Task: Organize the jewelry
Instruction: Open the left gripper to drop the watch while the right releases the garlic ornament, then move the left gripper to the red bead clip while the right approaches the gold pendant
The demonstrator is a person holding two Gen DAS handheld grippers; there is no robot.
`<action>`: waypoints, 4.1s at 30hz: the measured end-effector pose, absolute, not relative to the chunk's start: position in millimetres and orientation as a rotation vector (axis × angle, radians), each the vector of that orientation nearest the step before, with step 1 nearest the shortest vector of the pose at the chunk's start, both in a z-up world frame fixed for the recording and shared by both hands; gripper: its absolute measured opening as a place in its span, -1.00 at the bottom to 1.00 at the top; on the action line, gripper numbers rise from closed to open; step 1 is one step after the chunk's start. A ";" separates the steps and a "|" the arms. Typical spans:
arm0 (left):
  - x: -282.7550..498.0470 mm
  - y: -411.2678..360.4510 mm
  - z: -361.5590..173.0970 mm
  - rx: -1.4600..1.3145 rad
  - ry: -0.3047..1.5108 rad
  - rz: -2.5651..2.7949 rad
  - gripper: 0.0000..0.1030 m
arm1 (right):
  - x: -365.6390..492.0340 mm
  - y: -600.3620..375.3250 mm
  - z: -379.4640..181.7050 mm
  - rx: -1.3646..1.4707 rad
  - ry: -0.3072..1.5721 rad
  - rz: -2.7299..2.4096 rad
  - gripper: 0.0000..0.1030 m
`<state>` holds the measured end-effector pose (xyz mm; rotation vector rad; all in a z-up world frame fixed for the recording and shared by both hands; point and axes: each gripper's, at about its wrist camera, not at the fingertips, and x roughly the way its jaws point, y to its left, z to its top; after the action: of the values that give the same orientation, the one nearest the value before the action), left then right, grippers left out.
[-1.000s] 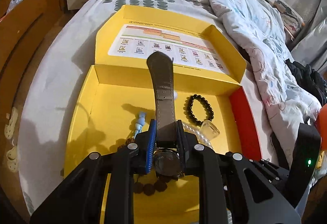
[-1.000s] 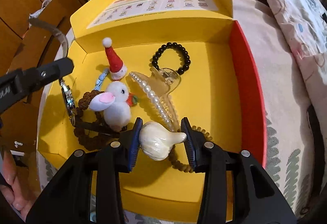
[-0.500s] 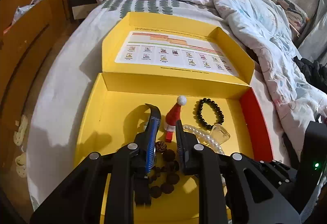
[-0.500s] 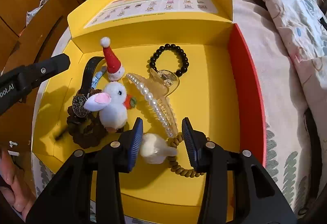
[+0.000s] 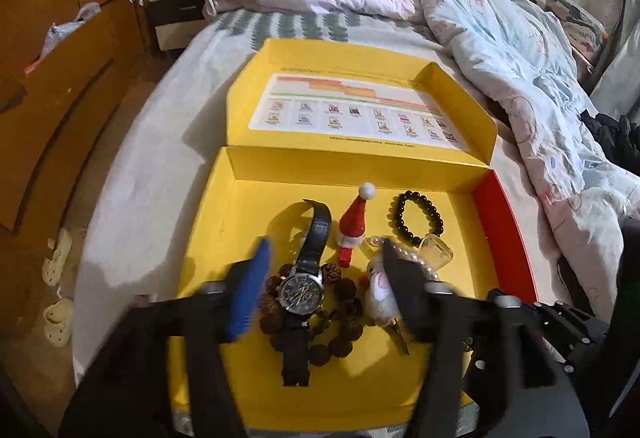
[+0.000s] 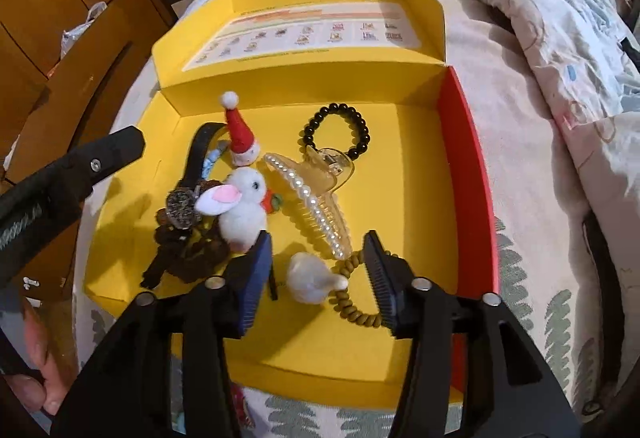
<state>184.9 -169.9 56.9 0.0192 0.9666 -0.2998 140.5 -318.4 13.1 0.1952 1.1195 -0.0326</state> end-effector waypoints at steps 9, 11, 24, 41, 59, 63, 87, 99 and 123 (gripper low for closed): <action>143.0 -154.8 86.7 0.018 0.905 -0.312 0.27 | 110.9 -318.2 43.8 0.204 1.059 -0.029 0.20; 137.1 -153.9 86.9 0.013 0.905 -0.314 0.27 | 102.6 -318.4 46.9 0.207 1.054 -0.028 0.21; 93.4 -155.2 86.2 0.042 0.881 -0.367 0.27 | 59.4 -329.1 58.3 0.225 1.027 -0.040 0.21; 101.3 -160.1 87.5 0.007 0.878 -0.381 0.27 | 67.3 -310.1 58.5 0.195 1.038 -0.032 0.21; 42.1 -146.9 96.9 0.015 0.844 -0.362 0.32 | 17.4 -308.7 74.9 0.107 1.034 -0.036 0.30; 13.9 -154.8 85.9 0.037 0.867 -0.394 0.32 | -7.7 -330.0 69.9 0.107 1.045 -0.076 0.35; -3.9 -184.4 -22.6 0.171 1.100 -0.309 0.32 | -55.2 -370.3 -24.4 0.088 1.294 -0.152 0.42; 6.6 -193.7 -43.8 0.181 1.132 -0.297 0.32 | -49.3 -373.9 -45.0 0.082 1.343 -0.164 0.42; 19.5 -187.5 -60.2 0.132 1.195 -0.323 -0.15 | -45.4 -365.0 -59.4 0.094 1.346 -0.131 0.00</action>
<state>19.5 -187.5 -60.2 0.1323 1.1945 -0.3232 -45.4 -365.0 -59.4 0.0945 1.3457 -0.1309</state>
